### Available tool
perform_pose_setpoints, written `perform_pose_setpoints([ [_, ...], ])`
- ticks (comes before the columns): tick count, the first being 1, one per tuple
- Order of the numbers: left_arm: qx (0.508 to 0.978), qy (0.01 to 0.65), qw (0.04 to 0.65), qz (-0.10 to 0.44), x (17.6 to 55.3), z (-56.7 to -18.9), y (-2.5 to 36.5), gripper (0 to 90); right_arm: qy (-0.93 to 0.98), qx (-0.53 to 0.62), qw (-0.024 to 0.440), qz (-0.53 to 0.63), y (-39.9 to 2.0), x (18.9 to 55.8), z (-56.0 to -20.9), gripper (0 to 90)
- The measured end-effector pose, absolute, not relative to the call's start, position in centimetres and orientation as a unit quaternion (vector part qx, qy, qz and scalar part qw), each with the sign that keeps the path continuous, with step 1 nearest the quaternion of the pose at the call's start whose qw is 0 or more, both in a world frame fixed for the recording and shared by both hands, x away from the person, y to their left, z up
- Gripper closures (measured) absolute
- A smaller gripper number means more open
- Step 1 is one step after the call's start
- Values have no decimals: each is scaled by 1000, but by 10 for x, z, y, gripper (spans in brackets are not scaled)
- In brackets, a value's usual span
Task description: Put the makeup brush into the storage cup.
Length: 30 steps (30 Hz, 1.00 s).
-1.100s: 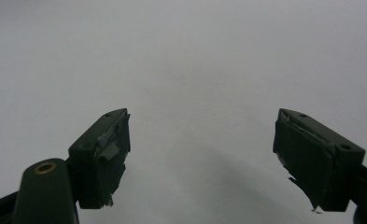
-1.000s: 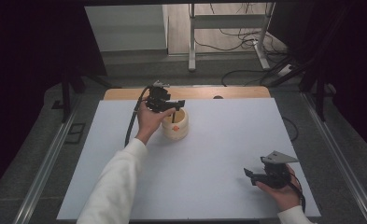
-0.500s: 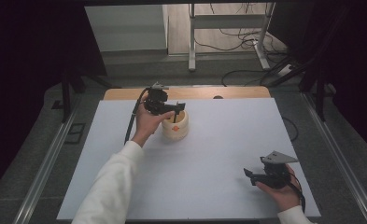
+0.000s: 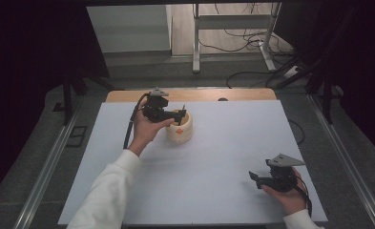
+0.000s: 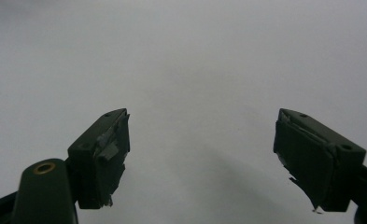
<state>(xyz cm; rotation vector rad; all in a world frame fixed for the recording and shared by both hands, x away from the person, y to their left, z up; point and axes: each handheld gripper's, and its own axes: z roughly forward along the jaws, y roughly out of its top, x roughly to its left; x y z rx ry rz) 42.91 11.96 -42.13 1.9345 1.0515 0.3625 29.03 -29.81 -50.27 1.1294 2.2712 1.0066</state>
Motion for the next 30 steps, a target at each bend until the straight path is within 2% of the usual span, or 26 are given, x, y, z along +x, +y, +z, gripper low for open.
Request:
perform_pose_setpoints([
  [30, 778, 413, 447, 155, 383, -432, 142, 117, 818, 382, 205, 377, -294, 291, -498, 178],
])
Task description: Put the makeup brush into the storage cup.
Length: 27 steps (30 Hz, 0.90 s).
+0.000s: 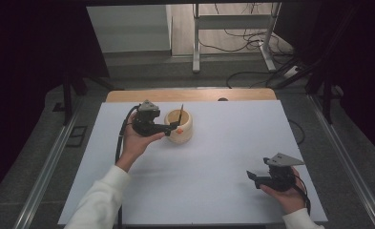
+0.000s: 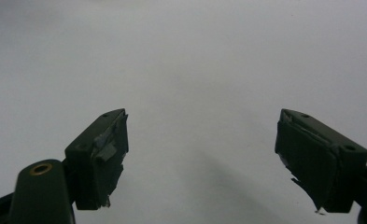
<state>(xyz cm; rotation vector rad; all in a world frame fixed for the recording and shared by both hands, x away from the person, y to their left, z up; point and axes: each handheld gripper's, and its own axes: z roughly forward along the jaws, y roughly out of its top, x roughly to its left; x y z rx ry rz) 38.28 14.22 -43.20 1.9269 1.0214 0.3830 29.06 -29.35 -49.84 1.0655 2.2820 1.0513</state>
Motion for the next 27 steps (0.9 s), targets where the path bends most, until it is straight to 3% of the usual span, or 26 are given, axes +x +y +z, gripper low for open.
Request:
perform_pose_setpoints([
  [27, 789, 409, 428, 165, 310, -460, 171, 125, 820, 382, 207, 372, -294, 288, -500, 178],
])
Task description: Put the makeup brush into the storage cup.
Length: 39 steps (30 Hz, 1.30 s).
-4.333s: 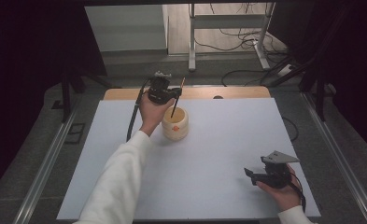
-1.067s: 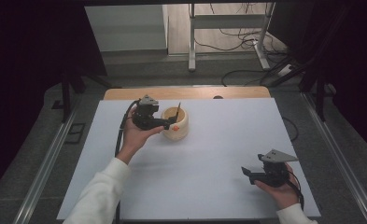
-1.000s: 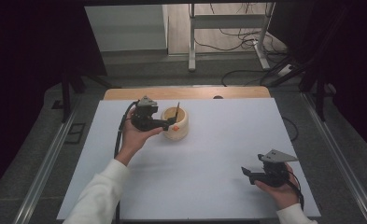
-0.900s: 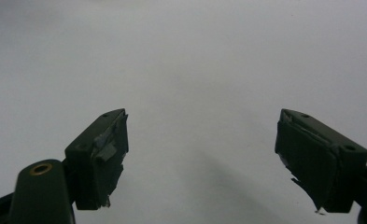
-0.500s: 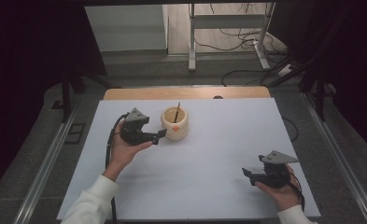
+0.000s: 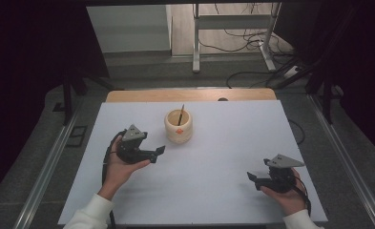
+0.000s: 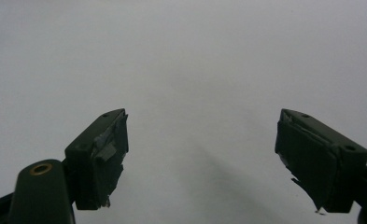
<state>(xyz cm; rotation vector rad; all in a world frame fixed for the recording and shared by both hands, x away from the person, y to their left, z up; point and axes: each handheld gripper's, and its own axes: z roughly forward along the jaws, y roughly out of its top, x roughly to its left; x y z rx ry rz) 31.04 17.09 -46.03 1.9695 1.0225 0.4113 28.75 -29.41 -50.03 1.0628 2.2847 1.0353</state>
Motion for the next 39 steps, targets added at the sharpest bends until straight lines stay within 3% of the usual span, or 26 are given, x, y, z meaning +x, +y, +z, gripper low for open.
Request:
perform_pose_setpoints([
  [39, 795, 443, 391, 139, 235, -511, 205, 123, 823, 367, 205, 383, -294, 287, -500, 176],
])
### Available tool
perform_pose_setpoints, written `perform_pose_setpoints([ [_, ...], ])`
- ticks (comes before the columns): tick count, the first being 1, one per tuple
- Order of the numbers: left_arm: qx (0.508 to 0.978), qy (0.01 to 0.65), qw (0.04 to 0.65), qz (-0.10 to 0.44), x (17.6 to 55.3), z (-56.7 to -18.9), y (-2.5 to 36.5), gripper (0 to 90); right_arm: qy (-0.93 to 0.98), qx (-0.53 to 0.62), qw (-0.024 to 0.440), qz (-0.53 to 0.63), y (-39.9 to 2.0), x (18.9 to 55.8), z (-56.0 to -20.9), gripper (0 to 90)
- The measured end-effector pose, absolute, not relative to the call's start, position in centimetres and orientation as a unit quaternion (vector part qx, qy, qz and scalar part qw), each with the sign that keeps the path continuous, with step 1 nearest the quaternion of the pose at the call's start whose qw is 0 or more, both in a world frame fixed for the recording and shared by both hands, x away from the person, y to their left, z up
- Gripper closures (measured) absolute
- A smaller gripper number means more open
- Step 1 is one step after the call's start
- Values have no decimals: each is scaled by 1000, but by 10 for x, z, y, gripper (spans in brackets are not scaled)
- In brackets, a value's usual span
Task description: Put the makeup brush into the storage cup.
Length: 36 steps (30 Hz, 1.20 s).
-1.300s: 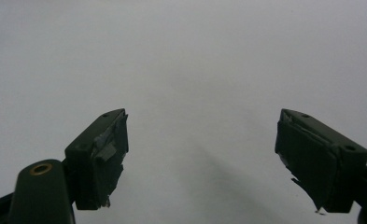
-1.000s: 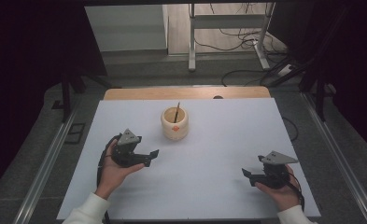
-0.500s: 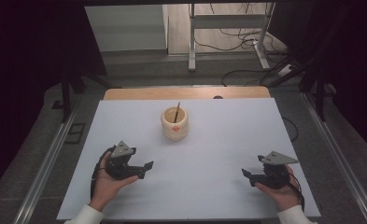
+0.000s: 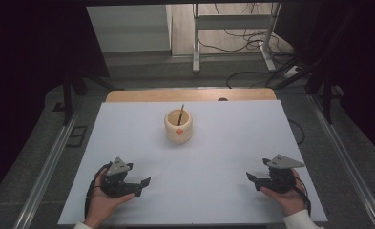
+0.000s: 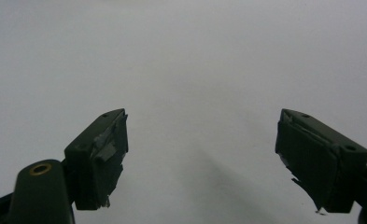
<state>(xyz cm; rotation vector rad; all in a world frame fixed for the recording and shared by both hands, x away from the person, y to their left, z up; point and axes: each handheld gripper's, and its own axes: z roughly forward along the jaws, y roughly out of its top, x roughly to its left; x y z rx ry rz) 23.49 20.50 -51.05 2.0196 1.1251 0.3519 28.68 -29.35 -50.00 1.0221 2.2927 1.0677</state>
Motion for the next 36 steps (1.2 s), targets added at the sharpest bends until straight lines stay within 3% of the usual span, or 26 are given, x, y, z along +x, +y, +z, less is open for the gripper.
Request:
perform_pose_setpoints([
  [36, 790, 455, 388, 139, 235, -519, 213, 119, 823, 358, 201, 392, -294, 290, -501, 176],
])
